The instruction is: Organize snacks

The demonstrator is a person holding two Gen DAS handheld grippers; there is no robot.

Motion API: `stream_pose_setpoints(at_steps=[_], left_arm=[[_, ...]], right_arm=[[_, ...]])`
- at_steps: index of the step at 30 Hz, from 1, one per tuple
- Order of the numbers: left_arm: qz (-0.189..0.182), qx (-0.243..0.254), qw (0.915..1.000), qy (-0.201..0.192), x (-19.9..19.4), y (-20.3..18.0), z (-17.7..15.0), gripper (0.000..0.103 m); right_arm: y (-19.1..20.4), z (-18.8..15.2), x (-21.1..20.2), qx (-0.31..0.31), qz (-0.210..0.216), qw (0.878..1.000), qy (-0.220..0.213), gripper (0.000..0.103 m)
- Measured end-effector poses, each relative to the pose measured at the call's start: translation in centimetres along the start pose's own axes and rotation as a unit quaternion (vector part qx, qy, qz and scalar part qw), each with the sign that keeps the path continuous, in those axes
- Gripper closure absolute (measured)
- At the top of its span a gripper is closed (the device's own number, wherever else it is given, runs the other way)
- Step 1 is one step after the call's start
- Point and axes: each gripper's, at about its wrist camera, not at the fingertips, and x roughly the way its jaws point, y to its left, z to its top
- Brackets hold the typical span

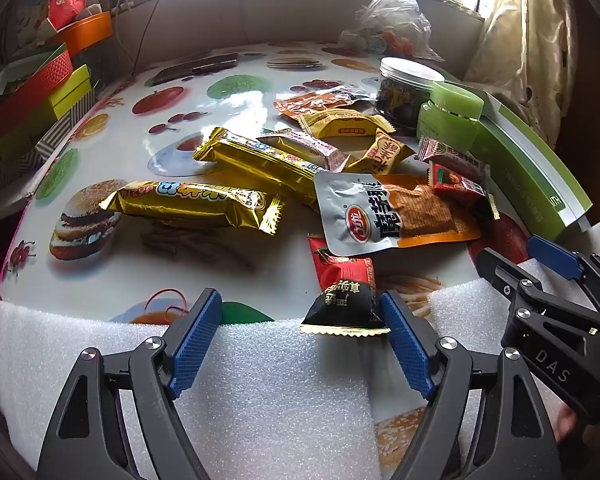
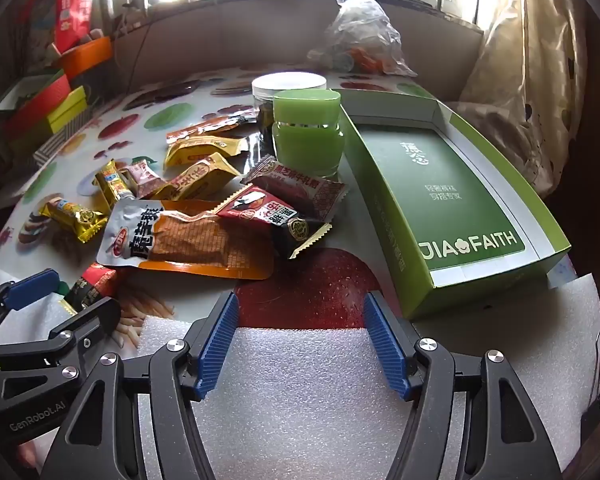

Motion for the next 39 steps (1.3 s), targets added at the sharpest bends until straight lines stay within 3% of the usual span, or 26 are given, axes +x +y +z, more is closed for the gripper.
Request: stream_pose_setpoints(at_steps=[39], left_arm=[[-0.001,-0.001,1.0000,-0.002,-0.01,0.01,-0.01,0.022]], right_arm=[[0.00,-0.03,0.00,-0.001,0.002,1.000,-0.003,0.038]])
